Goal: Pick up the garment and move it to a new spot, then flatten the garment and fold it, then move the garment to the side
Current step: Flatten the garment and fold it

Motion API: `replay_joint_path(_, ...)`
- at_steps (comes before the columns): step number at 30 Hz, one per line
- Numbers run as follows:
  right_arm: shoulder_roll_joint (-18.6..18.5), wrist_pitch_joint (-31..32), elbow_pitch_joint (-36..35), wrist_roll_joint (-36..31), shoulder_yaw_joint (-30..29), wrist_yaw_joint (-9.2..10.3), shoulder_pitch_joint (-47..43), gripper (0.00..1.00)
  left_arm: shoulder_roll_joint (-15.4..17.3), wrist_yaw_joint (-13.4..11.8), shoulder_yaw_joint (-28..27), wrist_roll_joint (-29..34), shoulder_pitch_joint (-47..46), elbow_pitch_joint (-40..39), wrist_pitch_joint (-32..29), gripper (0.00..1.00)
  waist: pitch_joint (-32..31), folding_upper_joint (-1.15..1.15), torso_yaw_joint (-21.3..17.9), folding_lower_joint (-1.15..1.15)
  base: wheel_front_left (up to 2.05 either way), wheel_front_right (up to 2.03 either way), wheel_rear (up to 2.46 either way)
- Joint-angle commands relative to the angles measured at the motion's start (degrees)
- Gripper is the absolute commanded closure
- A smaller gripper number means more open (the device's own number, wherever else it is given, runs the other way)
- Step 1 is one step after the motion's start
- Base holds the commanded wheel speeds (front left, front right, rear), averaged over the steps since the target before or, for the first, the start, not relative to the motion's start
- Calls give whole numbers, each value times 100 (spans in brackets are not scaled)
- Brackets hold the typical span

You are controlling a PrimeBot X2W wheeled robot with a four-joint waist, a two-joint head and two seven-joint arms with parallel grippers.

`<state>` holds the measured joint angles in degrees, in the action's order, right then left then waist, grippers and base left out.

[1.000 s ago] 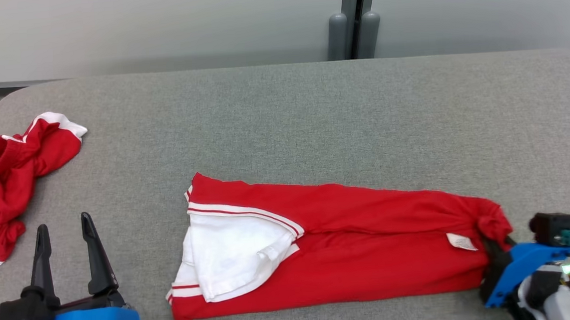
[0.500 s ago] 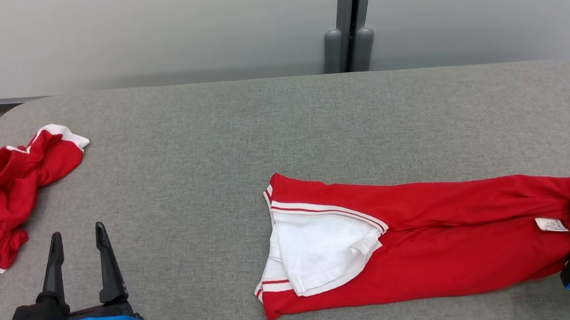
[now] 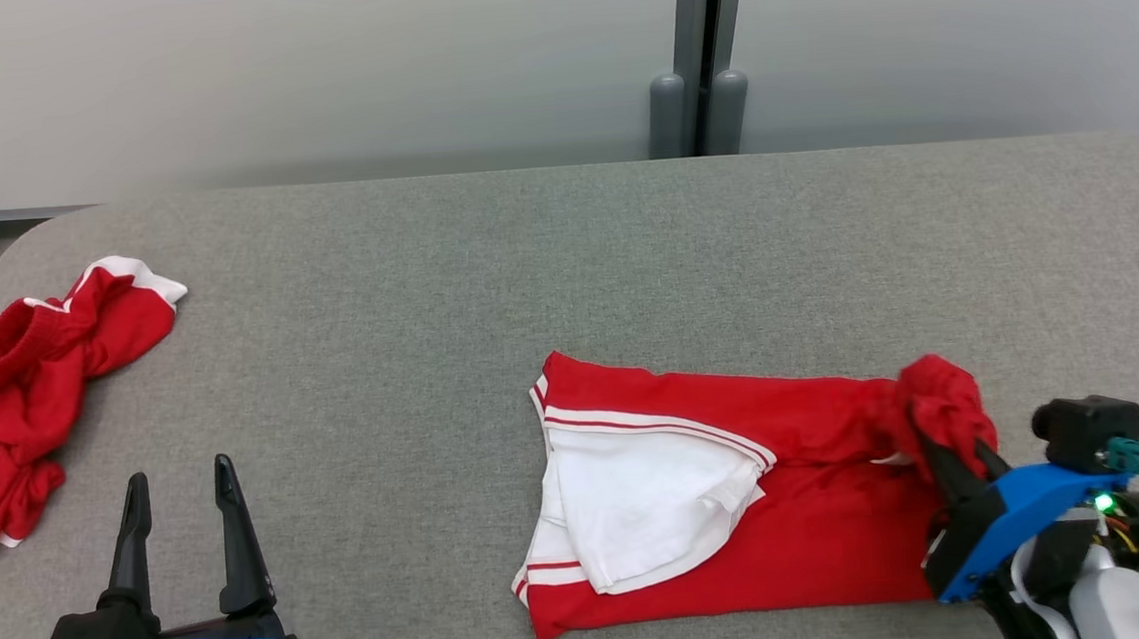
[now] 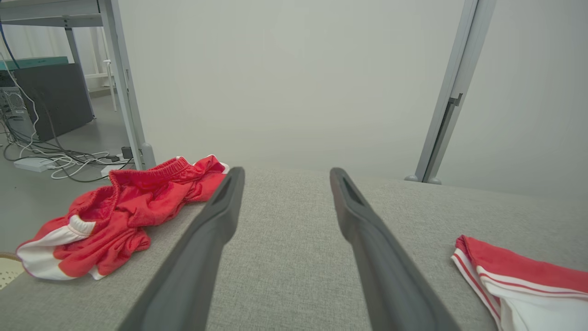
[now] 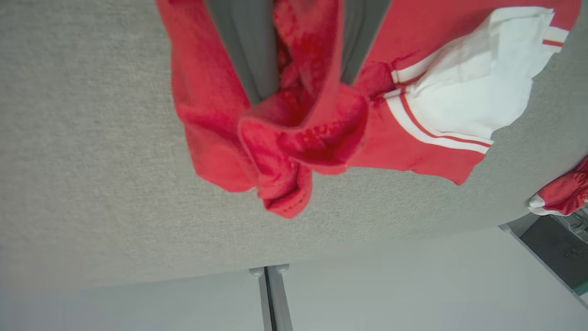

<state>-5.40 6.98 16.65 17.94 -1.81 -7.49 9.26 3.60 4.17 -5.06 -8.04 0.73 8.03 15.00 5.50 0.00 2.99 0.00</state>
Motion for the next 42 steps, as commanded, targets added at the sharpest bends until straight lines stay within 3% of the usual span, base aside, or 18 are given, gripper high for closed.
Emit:
replay_joint_path(1, 20, 3, -69, 43, 62, -1, 72, 100, 3, 38, -18, 11, 6, 10, 25, 0, 10, 0, 14, 0, 0, 0, 0)
replay_joint_path(8, 189, 26, -332, 174, 708, -2, 280, 100, -18, 85, -70, 40, -99, 93, 25, 0, 43, 0, 110, 0, 0, 0, 0)
replay_joint_path(16, 252, -159, -162, 609, 1571, -2, 678, 100, -42, 128, 3, 67, -195, 156, 25, 0, 133, 0, 268, 0, 0, 0, 0)
replay_joint_path(34, 247, -854, 1239, 1425, 2665, -2, 1864, 100, -71, 170, 277, -1, -478, 390, 25, 0, 343, 0, 701, 0, 0, 0, 0)
replay_joint_path(36, 246, -936, 1374, 1557, 2769, -2, 1926, 0, -72, 159, 285, -13, -467, 403, 25, 0, 344, 0, 701, 0, 0, 0, 0)
replay_joint_path(42, 240, -1279, 1658, 1539, 2821, -1, 2078, 0, -74, 102, 258, -53, -395, 403, 25, 0, 288, 0, 527, 0, 0, 0, 0)
